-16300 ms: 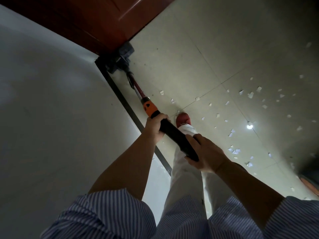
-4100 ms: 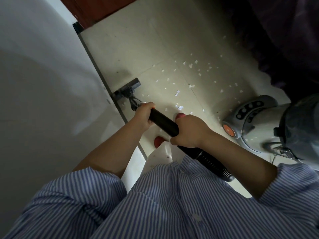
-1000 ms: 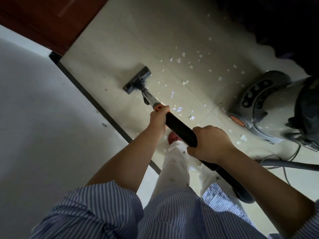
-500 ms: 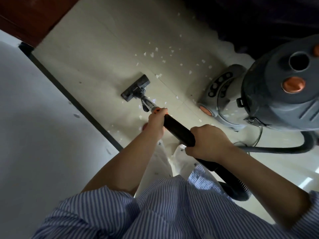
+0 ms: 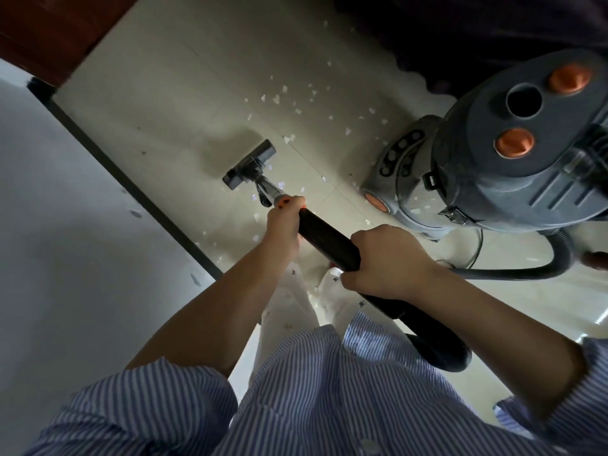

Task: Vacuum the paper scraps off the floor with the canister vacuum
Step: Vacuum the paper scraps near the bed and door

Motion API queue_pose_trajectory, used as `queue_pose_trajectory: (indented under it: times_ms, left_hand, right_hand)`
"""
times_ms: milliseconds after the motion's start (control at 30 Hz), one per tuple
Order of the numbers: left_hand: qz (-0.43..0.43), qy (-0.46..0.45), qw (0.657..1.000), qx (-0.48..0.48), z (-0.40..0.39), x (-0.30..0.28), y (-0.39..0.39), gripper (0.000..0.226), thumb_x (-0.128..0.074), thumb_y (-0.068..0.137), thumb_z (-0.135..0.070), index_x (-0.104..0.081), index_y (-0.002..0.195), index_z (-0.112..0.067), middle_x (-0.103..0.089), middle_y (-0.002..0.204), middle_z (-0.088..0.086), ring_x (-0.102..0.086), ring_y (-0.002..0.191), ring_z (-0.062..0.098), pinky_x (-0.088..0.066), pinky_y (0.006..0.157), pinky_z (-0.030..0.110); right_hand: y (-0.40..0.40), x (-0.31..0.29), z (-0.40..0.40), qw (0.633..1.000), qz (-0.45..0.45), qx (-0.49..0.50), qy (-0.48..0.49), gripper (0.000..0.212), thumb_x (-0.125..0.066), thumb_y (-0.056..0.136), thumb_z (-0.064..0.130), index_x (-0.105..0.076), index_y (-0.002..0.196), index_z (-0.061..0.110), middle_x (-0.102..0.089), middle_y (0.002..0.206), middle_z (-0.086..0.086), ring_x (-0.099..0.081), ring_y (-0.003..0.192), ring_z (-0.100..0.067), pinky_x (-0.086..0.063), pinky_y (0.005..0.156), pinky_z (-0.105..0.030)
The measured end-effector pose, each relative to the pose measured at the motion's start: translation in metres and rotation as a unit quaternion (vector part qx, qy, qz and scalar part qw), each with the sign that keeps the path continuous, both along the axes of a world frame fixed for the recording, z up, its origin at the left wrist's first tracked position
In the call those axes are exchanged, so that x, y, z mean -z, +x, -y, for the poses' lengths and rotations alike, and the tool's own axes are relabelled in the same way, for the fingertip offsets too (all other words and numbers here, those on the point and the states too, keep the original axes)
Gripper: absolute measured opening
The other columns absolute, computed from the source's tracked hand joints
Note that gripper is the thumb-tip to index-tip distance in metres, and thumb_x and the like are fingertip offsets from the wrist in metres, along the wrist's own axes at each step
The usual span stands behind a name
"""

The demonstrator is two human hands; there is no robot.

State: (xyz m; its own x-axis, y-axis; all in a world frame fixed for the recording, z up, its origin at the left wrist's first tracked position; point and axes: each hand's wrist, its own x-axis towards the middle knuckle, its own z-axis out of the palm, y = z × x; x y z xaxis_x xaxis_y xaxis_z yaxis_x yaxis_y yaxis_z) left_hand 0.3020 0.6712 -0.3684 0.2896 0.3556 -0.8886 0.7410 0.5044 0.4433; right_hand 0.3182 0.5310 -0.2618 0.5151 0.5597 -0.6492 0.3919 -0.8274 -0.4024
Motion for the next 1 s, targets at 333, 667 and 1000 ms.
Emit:
queue_pose_trajectory:
  times_ms: [333, 667, 1000]
  left_hand:
    - [0.022, 0.062, 0.996, -0.060, -0.069, 0.038, 0.073, 0.026, -0.046, 0.095, -0.009, -0.043, 0.069, -0.008, -0.048, 0.080, 0.005, -0.048, 0.068, 0.016, -0.040, 0.069, 0.022]
    - [0.087, 0.025, 0.995, 0.045, -0.126, 0.056, 0.156, 0.013, -0.050, 0.087, -0.012, -0.045, 0.076, -0.010, -0.037, 0.067, 0.001, -0.041, 0.058, 0.013, -0.037, 0.059, 0.023]
    - [0.085, -0.004, 0.990, 0.114, -0.124, 0.073, 0.205, 0.015, -0.052, 0.082, -0.019, -0.042, 0.072, -0.015, -0.035, 0.063, -0.001, -0.039, 0.051, 0.011, -0.032, 0.057, 0.024]
  right_hand:
    - [0.057, 0.044, -0.066, 0.999, 0.007, 0.016, 0.027, 0.022, -0.057, 0.080, 0.033, -0.045, 0.077, 0.015, -0.039, 0.063, 0.002, -0.045, 0.064, -0.020, -0.028, 0.046, -0.021]
    - [0.134, 0.071, -0.120, 0.997, 0.040, 0.056, 0.020, 0.020, -0.059, 0.079, 0.032, -0.047, 0.081, 0.016, -0.040, 0.063, 0.003, -0.036, 0.051, -0.011, -0.025, 0.044, -0.020]
    - [0.160, 0.086, -0.124, 0.992, 0.041, 0.120, 0.011, 0.021, -0.060, 0.079, 0.030, -0.046, 0.077, 0.015, -0.039, 0.063, 0.002, -0.038, 0.052, -0.014, -0.025, 0.044, -0.020]
